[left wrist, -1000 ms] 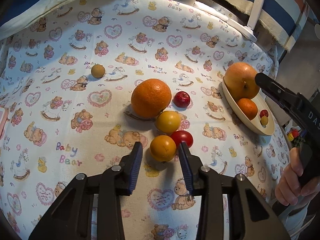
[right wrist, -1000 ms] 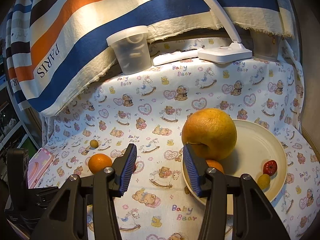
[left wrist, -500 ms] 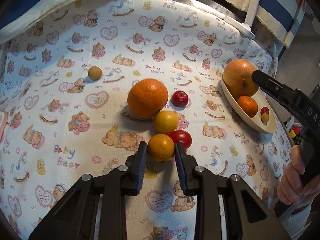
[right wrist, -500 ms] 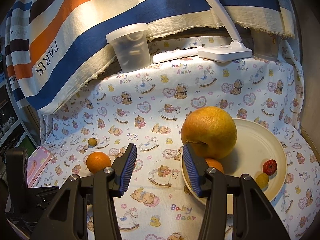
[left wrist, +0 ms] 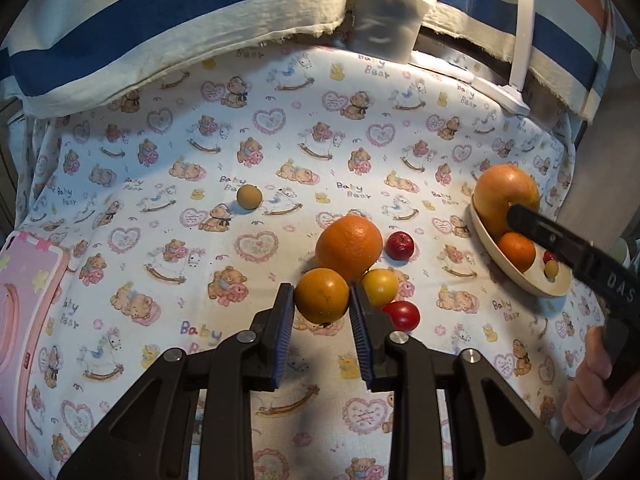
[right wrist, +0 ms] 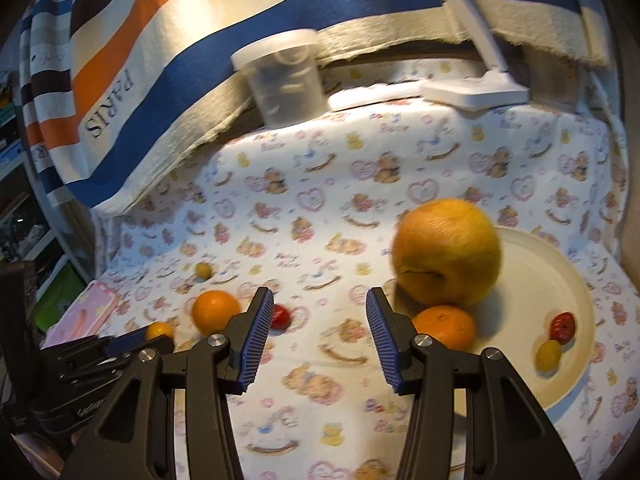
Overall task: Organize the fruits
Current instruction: 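Move the left tool to a small orange while the right tool approaches a red tomato, then grasp and lift the small orange with the left tool while the right tool grasps the red tomato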
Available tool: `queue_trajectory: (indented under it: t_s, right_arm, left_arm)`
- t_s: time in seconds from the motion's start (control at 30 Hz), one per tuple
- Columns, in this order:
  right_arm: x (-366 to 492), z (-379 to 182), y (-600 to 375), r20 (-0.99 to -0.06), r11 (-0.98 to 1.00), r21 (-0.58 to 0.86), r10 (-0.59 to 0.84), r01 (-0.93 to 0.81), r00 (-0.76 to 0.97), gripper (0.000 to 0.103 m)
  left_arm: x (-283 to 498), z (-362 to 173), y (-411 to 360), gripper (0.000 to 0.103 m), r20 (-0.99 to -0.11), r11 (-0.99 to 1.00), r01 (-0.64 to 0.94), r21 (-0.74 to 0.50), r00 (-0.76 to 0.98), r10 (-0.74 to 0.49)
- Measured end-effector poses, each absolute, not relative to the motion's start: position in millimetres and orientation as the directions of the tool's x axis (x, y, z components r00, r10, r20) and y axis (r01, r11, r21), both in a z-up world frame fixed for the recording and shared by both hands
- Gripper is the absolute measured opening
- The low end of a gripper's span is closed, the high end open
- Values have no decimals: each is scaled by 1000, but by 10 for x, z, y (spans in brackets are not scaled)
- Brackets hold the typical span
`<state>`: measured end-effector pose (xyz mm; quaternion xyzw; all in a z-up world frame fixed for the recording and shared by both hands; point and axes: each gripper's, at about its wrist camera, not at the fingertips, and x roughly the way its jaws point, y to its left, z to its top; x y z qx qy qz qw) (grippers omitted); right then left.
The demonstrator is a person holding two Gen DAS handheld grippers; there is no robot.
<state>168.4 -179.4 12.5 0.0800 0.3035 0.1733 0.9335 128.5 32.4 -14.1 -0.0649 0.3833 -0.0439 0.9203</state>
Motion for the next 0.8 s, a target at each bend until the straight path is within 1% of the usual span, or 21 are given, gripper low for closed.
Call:
queue_trajectory:
  t_s: [0.17, 0.2, 0.3, 0.4, 0.5, 0.8]
  right_arm:
    - [1703, 33, -1611, -572, 860, 330, 510, -389, 643, 49]
    - [1709, 0, -1559, -582, 844, 341, 535, -413, 612, 46]
    - [1708, -82, -1424, -609, 820, 345, 566, -457, 556, 41]
    - [1721, -152, -1288, -639, 811, 326, 568, -485, 519, 39]
    - [1736, -212, -1206, -661, 804, 337, 573, -490, 485, 37]
    - [1763, -347, -1005, -727, 831, 241, 496, -501, 475, 35]
  left_arm:
    - [1267, -119, 378, 27, -692, 989, 2, -146, 714, -104]
    - [1267, -114, 390, 27, -691, 989, -1, -146, 716, -102]
    - [1274, -107, 421, 27, -690, 988, -7, -157, 716, -105]
    - [1277, -108, 453, 27, -691, 985, -15, -172, 715, -110]
    - [1275, -116, 442, 27, -695, 985, -16, -169, 711, -108]
    - [1287, -132, 491, 27, -701, 986, -43, -163, 709, -85]
